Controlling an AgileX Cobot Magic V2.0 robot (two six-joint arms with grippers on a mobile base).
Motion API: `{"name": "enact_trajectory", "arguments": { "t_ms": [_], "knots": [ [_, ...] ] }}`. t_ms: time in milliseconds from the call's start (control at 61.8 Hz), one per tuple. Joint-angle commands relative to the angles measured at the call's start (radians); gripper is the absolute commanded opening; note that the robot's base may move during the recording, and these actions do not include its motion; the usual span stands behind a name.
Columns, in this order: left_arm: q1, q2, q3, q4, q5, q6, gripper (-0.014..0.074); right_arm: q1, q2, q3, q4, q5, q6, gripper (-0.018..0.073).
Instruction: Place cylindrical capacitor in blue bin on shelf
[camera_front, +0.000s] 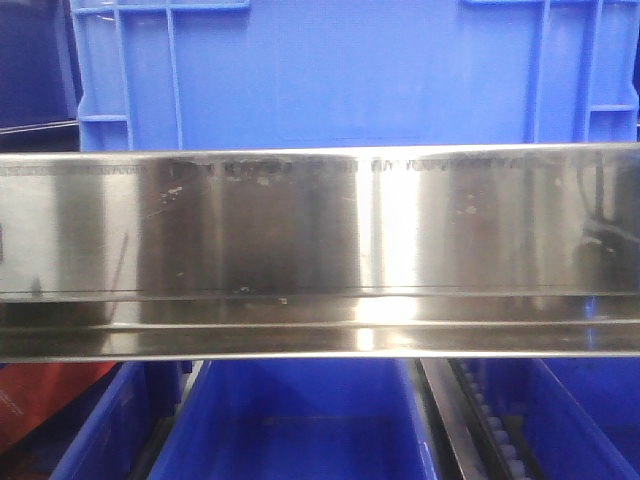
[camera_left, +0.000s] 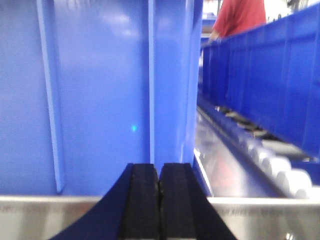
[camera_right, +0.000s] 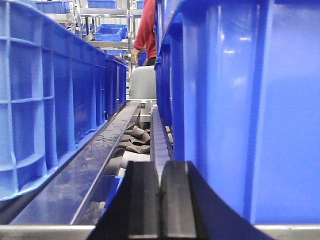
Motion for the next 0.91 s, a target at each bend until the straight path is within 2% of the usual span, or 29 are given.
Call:
{"name": "enact_trajectory", "arguments": {
  "t_ms": [0, 889],
  "knots": [
    [0.001, -0.005, 0.001, -0.018, -0.042, -0.005, -0.0111, -0.002, -0.003, 0.0, 0.003, -0.021, -0.008, -0.0163],
    [0.001, -0.005, 0.001, -0.024, -0.052, -0.005, -0.0111, -0.002, -0.003, 0.0, 0.003, -0.021, -0.008, -0.0163]
  ]
}}
